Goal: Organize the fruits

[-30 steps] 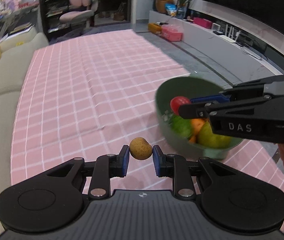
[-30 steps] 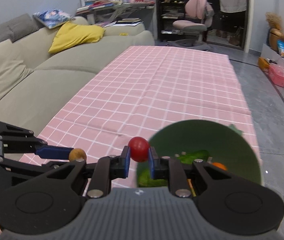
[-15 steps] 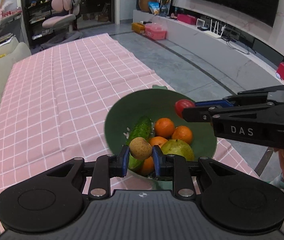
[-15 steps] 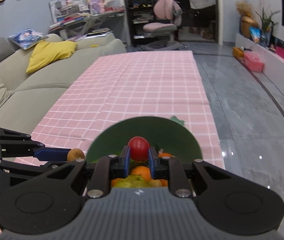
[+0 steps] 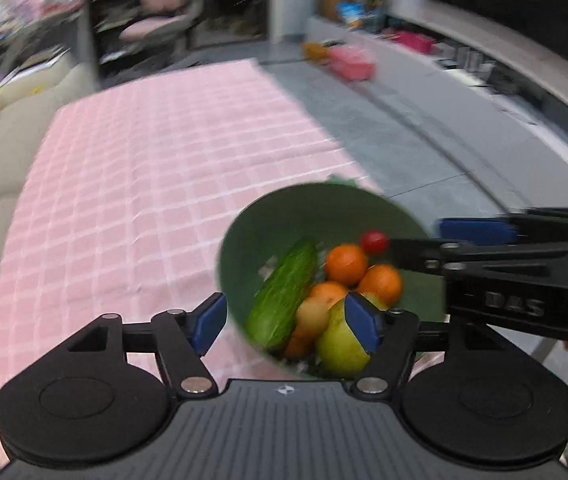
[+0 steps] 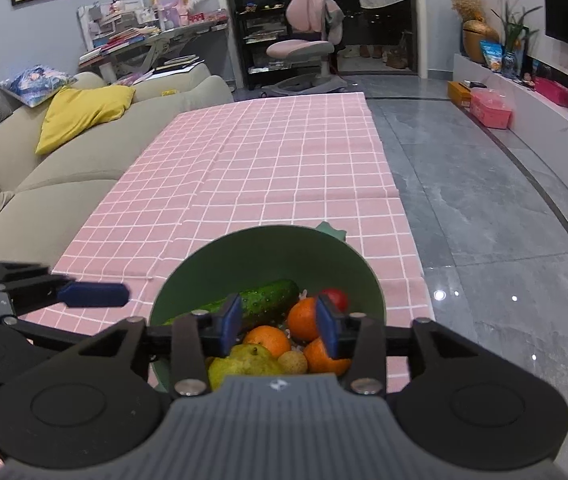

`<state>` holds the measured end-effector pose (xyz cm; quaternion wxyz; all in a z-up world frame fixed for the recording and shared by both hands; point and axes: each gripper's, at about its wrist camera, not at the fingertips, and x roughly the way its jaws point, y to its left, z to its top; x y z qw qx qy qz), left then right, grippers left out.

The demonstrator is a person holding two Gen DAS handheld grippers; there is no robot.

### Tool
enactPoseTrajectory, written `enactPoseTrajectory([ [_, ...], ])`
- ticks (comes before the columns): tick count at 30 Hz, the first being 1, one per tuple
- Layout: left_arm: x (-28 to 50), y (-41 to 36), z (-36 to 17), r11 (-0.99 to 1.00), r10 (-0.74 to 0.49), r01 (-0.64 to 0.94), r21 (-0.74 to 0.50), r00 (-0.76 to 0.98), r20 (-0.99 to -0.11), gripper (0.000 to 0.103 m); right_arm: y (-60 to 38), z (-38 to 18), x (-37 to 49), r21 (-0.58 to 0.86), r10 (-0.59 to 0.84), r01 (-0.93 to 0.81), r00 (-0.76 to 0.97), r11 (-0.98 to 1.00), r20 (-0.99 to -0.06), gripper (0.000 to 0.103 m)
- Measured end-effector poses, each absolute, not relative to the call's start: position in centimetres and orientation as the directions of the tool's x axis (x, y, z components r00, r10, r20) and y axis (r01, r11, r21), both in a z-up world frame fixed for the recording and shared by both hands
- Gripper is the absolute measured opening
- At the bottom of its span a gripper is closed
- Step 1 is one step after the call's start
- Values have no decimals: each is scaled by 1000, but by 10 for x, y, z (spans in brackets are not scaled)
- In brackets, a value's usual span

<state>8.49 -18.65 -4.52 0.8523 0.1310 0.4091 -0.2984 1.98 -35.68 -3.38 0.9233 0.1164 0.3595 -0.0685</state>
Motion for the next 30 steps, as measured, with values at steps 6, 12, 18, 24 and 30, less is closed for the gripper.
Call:
enactPoseTrajectory([
  [6,61,-170,-37,837,-383,545,-61,502,-775,81,-346,-17,-10,160,-78,244,743,956,-665,66],
  [12,39,-166,-25,848,-354,529,-18,542,-762,86,-338,-6,-33,151,-129,291,753,945,-645,87],
  [18,35,-171,-17,851,-334,525,17,565,-755,89,-341,-5,-43,158,-161,344,734,926,-659,89],
  [24,37,-165,-18,868,-315,497,11,568,-760,89,-346,-4,-50,158,-175,363,731,918,-660,90],
  [30,38,-164,-12,874,-317,485,5,580,-750,89,-343,-4,-50,148,-177,359,726,921,-664,90],
])
